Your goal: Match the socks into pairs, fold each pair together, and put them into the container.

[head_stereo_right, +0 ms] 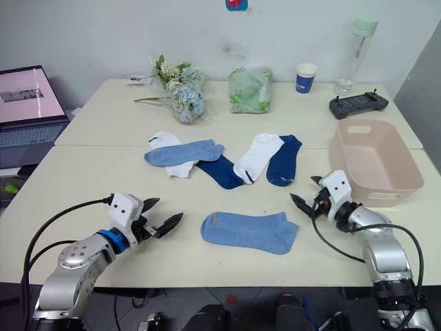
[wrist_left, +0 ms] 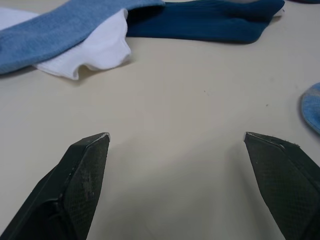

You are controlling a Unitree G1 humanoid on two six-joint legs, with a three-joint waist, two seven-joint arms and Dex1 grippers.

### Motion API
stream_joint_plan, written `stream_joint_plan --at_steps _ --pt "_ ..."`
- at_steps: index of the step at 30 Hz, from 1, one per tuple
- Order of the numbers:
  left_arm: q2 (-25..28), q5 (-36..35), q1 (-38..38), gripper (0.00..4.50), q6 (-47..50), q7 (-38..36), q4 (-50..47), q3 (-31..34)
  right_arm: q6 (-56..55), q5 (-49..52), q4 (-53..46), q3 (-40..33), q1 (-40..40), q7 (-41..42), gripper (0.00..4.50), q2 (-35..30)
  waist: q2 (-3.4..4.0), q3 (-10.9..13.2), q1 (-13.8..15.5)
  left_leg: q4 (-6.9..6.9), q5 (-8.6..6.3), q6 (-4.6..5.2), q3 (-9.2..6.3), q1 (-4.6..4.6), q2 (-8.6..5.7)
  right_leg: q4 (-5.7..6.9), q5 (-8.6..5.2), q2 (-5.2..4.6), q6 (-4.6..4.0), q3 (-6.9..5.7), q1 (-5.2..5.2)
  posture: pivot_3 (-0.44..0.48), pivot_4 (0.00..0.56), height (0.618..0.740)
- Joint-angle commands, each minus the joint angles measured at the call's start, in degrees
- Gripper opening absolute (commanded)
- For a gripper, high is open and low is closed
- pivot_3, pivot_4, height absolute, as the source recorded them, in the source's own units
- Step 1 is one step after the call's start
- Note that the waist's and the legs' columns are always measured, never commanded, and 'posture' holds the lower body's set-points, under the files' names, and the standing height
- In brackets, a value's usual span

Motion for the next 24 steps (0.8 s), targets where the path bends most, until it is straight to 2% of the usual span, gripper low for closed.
stream_joint_plan --at_steps 1,4,6,11,18,24 --pt "1.37 2.89 -3.73 4.46 -3.05 0.11 1.55 -1.24 1.08 1.18 -4.21 -0.19 -0.94 1.13 4.5 -1.0 0.0 0.0 0.0 0.0 0.0 0.0 0.0 0.0 0.0 -0.01 0.0 0.0 0.0 -0.01 0.01 0.0 0.15 0.74" --pt "1.72 6.52 -10.59 4.46 -6.26 -0.43 7.34 -4.36 2.48 1.2 -4.83 0.21 -2.23 0.79 4.5 -0.4 0.0 0.0 0.01 0.01 0.0 0.0 0.01 0.0 -0.01 -0.02 0.0 0.0 0.0 0.0 0.01 0.0 0.15 0.74" --pt "1.18 10.57 -18.8 4.46 -10.31 -0.28 14.93 -7.93 2.2 1.13 -4.39 1.12 -3.4 1.4 4.5 0.22 -0.02 0.01 0.22 0.05 0.0 -0.01 0.0 0.0 -0.03 0.02 0.01 0.0 -0.01 -0.05 0.02 0.0 0.15 0.74" --pt "-1.05 18.5 -32.84 4.46 -21.02 2.13 33.35 -13.96 0.9 -0.3 -2.87 1.89 -4.51 0.31 4.5 1.68 -0.05 -0.02 0.0 0.05 0.01 -0.04 0.04 -0.04 -0.02 -0.09 0.06 0.04 -0.08 -0.09 0.01 0.0 0.15 0.74" --pt "-4.7 23.36 -45.65 4.46 -29.95 3.49 55.33 -17.69 0.41 -0.32 -4.14 1.78 -3.28 -0.28 4.5 2.32 -0.05 -0.01 -0.87 0.06 -0.01 -0.06 0.03 -0.09 -0.04 0.0 0.06 0.03 -0.07 -0.07 -0.13 0.0 0.15 0.74" --pt "-7.22 28.23 -52.45 4.46 -34.14 6.89 69.03 -20.28 0.29 -0.59 -5.88 1.45 -1.18 -2.35 4.5 2.65 -0.06 -0.01 -1.01 0.1 -0.01 -0.06 0.0 -0.1 -0.41 0.01 0.06 0.03 -0.06 -0.06 -0.11 0.0 0.15 0.74"
